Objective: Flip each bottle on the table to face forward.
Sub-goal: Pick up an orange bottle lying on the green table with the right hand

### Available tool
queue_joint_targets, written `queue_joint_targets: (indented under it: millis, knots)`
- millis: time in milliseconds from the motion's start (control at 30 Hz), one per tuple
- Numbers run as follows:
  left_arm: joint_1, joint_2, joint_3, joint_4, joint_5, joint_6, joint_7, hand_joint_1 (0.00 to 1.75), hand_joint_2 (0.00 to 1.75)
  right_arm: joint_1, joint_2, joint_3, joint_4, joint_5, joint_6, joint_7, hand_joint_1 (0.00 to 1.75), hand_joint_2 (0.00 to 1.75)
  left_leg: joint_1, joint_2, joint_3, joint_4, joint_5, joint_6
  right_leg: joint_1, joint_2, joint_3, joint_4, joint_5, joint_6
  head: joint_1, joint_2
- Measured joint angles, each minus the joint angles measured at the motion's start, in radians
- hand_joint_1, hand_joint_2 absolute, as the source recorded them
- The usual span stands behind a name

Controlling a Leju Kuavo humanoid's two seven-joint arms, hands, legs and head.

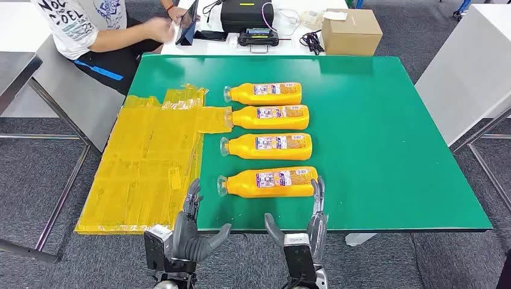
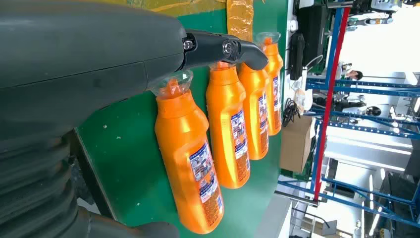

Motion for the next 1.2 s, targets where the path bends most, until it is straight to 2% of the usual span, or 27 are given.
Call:
queue_joint_targets:
  millis: [900,1100,1200]
  knots:
    - [-0.006,0.000,0.002,0.000,-0.004,0.006,0.001,0.00,1.75,0.000,-0.001,-0.017,-0.016,0.076,0.000,0.013,0.00,1.75,0.000,0.000,0.000,0.000,0.000,0.000,0.000,0.000,0.000,0.000,0.000,0.000,0.000,0.000]
    - [-0.011,0.004,0.003,0.007,-0.003,0.019,-0.019,0.00,1.75,-0.008,-0.020,-0.048,-0.039,0.245,0.010,0.140,0.00,1.75,0.000,0.000,0.000,0.000,0.000,0.000,0.000,0.000,0.000,0.000,0.000,0.000,0.000,0.000]
    - [-0.013,0.009,0.005,0.007,-0.017,0.036,-0.026,0.00,1.75,-0.035,-0.040,-0.084,-0.061,0.273,0.083,0.230,0.00,1.75,0.000,0.000,0.000,0.000,0.000,0.000,0.000,0.000,0.000,0.000,0.000,0.000,0.000,0.000]
